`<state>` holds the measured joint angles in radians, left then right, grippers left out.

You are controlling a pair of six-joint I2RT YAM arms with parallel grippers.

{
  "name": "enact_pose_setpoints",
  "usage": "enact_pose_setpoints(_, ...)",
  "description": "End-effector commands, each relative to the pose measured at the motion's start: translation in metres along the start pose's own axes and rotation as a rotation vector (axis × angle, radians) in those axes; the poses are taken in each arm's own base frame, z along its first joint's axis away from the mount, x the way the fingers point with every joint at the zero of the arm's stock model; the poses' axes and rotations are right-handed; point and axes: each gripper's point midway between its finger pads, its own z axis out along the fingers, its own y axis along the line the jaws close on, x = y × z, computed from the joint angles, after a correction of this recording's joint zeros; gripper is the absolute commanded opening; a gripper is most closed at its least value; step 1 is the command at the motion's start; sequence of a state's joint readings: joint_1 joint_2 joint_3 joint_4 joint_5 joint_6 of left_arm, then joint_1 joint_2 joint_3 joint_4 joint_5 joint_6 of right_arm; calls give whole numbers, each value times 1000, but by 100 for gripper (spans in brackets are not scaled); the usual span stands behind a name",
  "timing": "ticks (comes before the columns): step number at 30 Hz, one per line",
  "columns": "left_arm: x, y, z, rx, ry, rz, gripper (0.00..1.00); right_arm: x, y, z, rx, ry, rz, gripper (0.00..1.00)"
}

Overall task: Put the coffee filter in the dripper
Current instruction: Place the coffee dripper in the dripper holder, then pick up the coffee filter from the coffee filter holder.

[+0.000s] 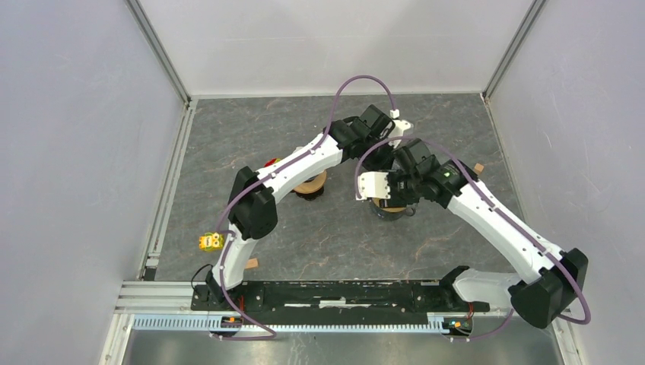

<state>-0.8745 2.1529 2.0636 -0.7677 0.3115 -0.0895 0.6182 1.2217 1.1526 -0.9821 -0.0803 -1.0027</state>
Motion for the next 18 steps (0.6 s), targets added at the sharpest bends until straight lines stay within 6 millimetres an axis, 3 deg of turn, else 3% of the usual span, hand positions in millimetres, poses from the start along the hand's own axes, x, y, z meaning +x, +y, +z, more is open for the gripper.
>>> enact_pose_setpoints(1, 3, 3, -7, -17, 39, 32, 23, -22, -27, -38, 124, -143, 47, 52)
enact_pose_setpoints(7, -13, -2, -22, -10, -2, 45, 40, -26, -38, -65, 212, -241, 110, 54)
enact_pose_setpoints(13, -20, -5, -30, -15, -24, 54, 49, -19, -44, -73, 270, -256, 163, 54)
enact_pose_setpoints(18, -38, 2, -56, -51, -80, 44, 60, -10, -86, -87, 441, -297, 331, 55)
